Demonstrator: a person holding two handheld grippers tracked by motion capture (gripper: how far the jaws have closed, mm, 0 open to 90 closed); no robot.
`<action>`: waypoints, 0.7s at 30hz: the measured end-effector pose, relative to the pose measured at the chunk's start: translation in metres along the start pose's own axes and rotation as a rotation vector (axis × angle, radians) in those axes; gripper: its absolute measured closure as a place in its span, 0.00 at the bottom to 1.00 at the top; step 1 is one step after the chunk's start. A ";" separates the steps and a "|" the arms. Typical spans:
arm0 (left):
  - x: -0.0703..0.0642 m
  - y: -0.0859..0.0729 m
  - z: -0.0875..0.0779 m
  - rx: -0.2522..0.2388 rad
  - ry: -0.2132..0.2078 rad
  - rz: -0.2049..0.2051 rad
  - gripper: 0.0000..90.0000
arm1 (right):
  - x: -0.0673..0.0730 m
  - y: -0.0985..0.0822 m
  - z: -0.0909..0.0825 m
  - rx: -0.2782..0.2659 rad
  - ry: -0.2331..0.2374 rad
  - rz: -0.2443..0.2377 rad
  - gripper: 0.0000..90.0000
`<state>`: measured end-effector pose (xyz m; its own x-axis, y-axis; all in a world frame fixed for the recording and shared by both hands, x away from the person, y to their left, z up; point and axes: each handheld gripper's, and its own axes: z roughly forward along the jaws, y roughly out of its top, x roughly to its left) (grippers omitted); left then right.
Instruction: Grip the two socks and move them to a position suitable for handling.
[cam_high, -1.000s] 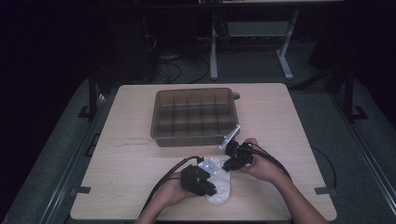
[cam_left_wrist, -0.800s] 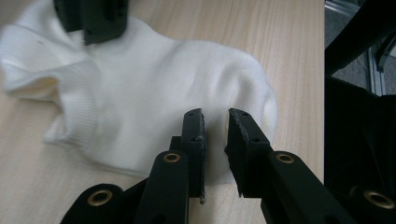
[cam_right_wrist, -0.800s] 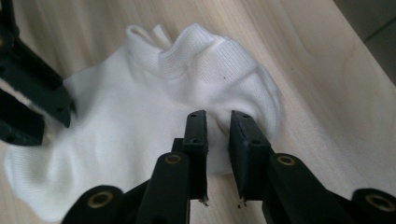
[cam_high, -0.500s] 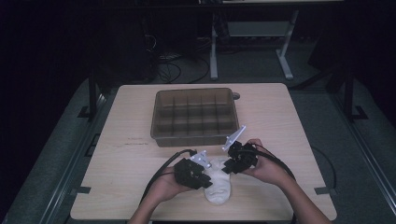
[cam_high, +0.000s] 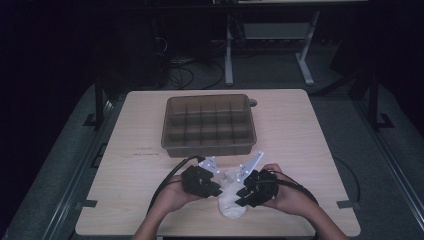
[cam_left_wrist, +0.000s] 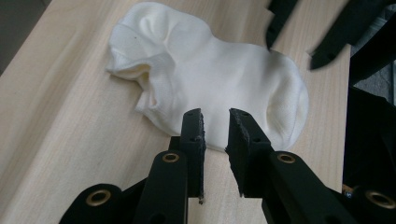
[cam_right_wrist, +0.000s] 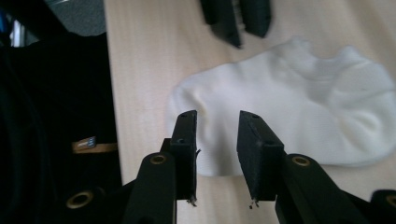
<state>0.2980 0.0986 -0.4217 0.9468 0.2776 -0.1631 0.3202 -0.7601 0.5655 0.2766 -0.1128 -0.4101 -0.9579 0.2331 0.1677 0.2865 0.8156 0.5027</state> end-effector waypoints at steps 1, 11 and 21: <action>0.000 0.000 -0.001 -0.001 0.003 -0.002 0.84 | 0.002 0.000 0.001 0.002 0.007 -0.006 0.75; 0.003 -0.003 -0.007 -0.013 0.013 -0.017 0.83 | 0.018 0.008 0.020 0.039 0.040 -0.081 0.74; 0.006 -0.005 -0.009 -0.011 0.010 -0.028 0.82 | 0.020 0.002 0.042 0.068 0.011 -0.123 0.70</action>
<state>0.3014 0.1095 -0.4186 0.9370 0.3045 -0.1713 0.3464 -0.7456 0.5693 0.2569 -0.0843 -0.4408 -0.9854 0.1234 0.1174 0.1642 0.8720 0.4611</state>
